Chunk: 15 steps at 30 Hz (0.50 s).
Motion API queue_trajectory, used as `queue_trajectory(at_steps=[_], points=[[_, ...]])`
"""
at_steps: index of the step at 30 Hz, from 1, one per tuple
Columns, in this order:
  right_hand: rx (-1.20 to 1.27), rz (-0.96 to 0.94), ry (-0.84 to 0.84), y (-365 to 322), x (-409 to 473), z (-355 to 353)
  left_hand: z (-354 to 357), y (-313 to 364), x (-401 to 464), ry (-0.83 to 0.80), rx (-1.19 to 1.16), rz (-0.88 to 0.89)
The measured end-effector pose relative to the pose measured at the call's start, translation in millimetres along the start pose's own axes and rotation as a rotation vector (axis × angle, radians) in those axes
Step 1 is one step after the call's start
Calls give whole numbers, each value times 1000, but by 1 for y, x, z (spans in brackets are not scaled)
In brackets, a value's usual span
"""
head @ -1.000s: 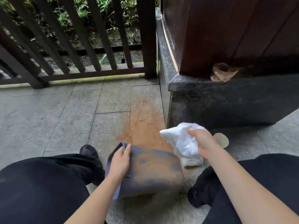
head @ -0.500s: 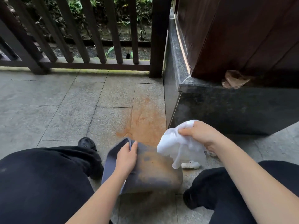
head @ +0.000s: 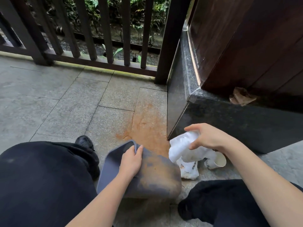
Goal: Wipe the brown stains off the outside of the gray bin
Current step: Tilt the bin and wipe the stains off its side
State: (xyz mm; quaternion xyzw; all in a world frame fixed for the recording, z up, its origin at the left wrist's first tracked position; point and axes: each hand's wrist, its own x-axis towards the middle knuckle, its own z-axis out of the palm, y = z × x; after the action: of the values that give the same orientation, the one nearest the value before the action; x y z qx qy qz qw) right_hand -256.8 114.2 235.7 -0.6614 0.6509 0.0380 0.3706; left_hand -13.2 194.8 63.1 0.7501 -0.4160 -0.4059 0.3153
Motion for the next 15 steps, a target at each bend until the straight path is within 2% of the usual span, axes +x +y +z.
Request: queue_trajectory(at_steps=[3, 6, 10, 15], points=[[-232, -27, 101, -6, 5, 6, 1, 0, 0, -13, 3, -25], [-401, -71, 298, -11, 8, 11, 0, 0, 0, -13, -5, -21], [-737, -232, 593, 2, 10, 9, -1, 1, 0, -11, -20, -5], [-791, -404, 746, 18, 16, 8, -1, 1, 0, 3, -11, -1]])
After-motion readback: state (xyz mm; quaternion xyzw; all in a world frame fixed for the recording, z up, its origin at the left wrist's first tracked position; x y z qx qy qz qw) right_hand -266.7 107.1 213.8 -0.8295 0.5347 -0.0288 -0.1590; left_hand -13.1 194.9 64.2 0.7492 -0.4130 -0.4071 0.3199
